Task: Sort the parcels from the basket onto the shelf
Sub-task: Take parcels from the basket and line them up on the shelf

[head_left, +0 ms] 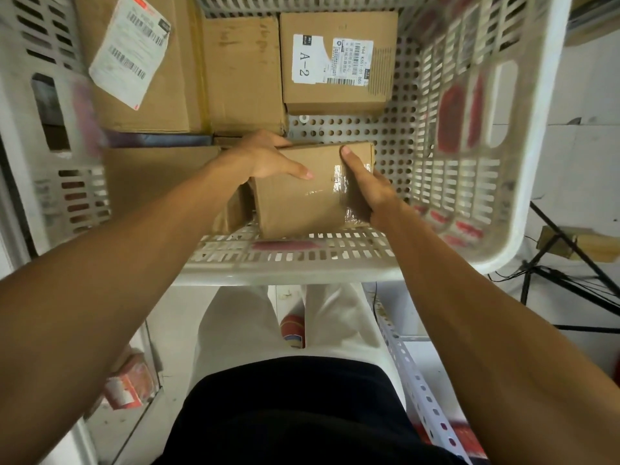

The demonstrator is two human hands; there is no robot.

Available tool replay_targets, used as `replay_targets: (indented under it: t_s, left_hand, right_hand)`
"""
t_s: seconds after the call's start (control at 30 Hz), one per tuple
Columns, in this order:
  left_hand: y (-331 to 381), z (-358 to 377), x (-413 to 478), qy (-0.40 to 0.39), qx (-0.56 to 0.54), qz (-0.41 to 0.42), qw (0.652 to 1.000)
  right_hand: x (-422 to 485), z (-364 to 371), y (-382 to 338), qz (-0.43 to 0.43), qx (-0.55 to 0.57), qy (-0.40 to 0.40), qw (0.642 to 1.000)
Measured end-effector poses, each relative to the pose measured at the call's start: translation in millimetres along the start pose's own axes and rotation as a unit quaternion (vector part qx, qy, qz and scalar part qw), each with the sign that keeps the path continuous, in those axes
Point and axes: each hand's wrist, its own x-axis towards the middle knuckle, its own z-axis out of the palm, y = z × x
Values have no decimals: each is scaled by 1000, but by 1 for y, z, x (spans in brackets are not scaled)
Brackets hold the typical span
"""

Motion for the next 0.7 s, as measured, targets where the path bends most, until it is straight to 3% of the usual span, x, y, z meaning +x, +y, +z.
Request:
replay_targets:
  t_s: [0.27,0.43,0.6,0.7]
  left_hand:
    - [25,-16,-36,104,0,59,993]
    - [39,-34,-75,157,-112,122,974]
    - [27,-46,-111,254,-238,171,922]
    - [17,-54,-138,288,-436,122,844]
  right_hand:
    - [-36,-6,-24,-82,41,-18,996]
    - [-70,-9,-53,-152,75,-19,985]
    - [-117,-4,-73,-187,92,-12,978]
    - [-142,4,-82,-221,121,-15,968]
